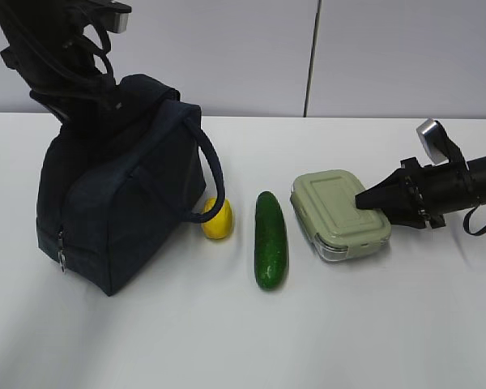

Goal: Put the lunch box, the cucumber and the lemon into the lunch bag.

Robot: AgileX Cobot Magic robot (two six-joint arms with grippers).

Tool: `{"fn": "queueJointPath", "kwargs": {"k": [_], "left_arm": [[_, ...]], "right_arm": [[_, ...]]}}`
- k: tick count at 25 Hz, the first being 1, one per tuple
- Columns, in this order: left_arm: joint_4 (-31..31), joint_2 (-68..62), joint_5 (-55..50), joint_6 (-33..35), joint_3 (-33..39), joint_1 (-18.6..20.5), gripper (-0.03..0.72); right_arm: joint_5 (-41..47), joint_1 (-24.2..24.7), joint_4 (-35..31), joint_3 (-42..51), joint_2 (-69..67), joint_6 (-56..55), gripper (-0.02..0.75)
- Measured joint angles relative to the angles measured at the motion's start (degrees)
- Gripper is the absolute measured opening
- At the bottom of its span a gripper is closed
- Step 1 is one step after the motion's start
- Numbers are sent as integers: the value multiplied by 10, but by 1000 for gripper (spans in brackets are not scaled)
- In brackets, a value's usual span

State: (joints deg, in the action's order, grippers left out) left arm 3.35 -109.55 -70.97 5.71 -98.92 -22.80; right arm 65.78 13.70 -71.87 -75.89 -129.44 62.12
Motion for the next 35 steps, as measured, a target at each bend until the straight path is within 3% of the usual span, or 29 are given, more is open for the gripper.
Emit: {"fn": "queueJointPath", "kwargs": {"k": [35], "left_arm": [[0, 0, 0, 0, 0, 0, 6]], "right_arm": [[-10, -25, -30, 0, 53, -10, 347]]}}
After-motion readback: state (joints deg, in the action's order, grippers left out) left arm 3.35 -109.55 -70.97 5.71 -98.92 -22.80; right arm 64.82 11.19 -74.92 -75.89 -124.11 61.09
